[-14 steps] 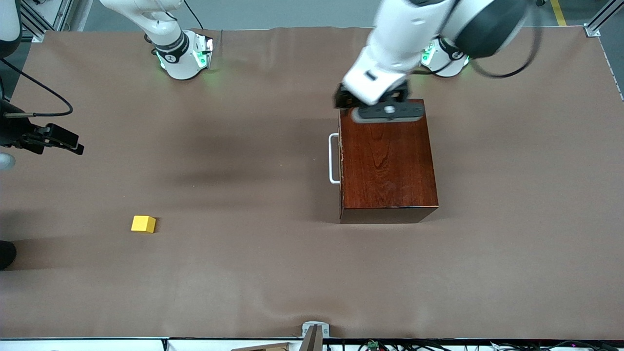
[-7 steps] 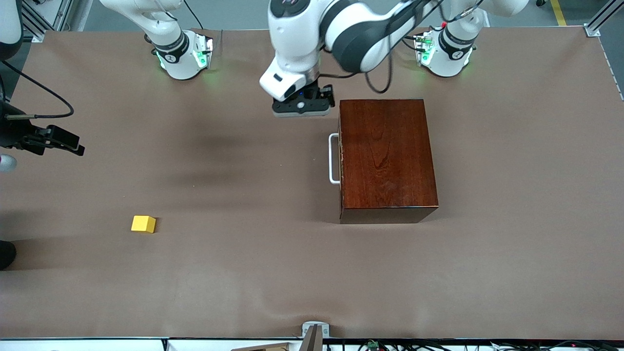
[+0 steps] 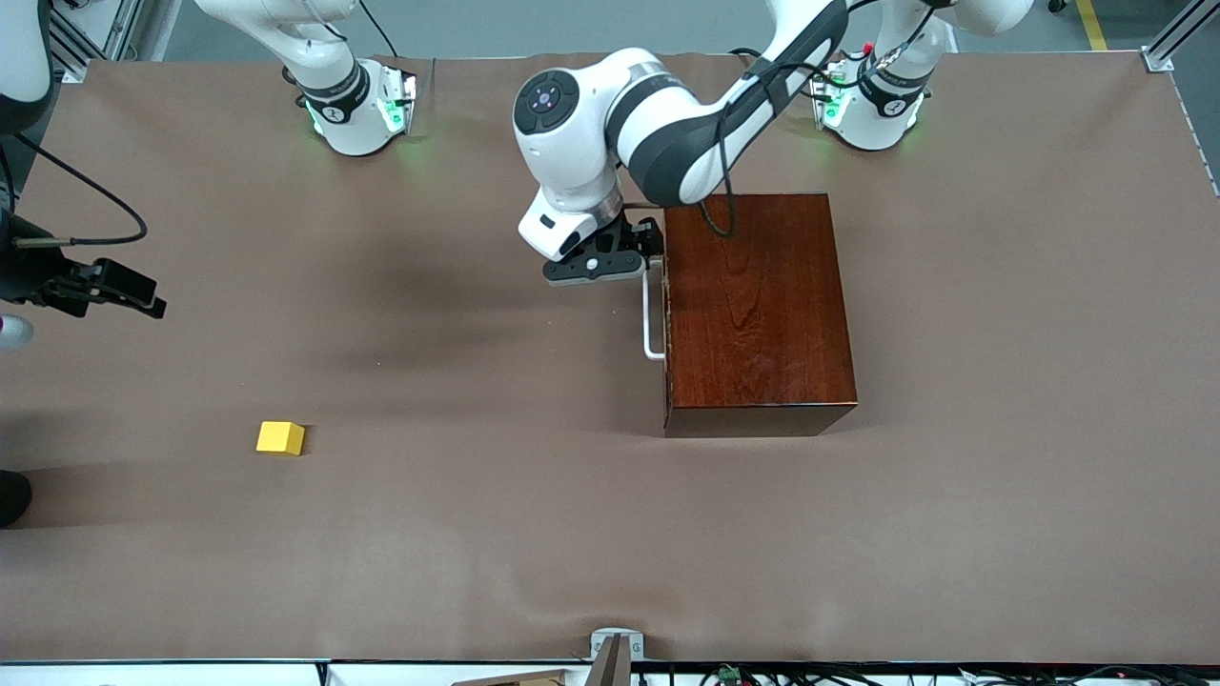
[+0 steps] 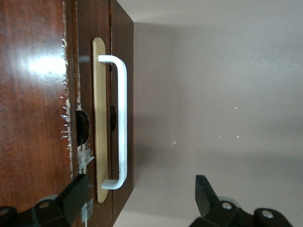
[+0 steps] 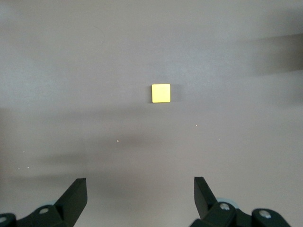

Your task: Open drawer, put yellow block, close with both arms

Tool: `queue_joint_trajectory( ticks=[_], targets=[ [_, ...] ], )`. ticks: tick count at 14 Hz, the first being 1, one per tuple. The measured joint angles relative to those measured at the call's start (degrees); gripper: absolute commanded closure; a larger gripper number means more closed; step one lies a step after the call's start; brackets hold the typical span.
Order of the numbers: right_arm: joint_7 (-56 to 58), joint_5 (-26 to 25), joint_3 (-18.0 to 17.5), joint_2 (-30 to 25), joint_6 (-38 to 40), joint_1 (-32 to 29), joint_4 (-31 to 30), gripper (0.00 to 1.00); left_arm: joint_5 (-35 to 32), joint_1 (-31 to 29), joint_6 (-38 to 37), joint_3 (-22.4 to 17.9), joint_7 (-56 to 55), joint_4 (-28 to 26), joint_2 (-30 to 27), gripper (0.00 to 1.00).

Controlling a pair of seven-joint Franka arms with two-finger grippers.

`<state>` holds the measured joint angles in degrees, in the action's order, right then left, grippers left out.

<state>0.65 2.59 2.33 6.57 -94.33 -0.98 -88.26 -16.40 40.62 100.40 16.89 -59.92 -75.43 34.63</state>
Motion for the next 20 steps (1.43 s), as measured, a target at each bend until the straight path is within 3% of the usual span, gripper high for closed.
queue_joint_trajectory(
  ticks=[14, 20],
  targets=[
    [0.0, -0.1, -0.2, 8.6, -9.5, 1.1, -0.1, 0.0, -2.0, -0.1, 6.0, -2.1, 3.2, 0.1, 4.4, 0.0],
    [0.0, -3.0, -0.2, 11.1, -11.4, 3.5, -0.1, 0.0, -2.0, -0.1, 8.2, -2.6, 3.3, 0.1, 6.0, 0.0]
  ],
)
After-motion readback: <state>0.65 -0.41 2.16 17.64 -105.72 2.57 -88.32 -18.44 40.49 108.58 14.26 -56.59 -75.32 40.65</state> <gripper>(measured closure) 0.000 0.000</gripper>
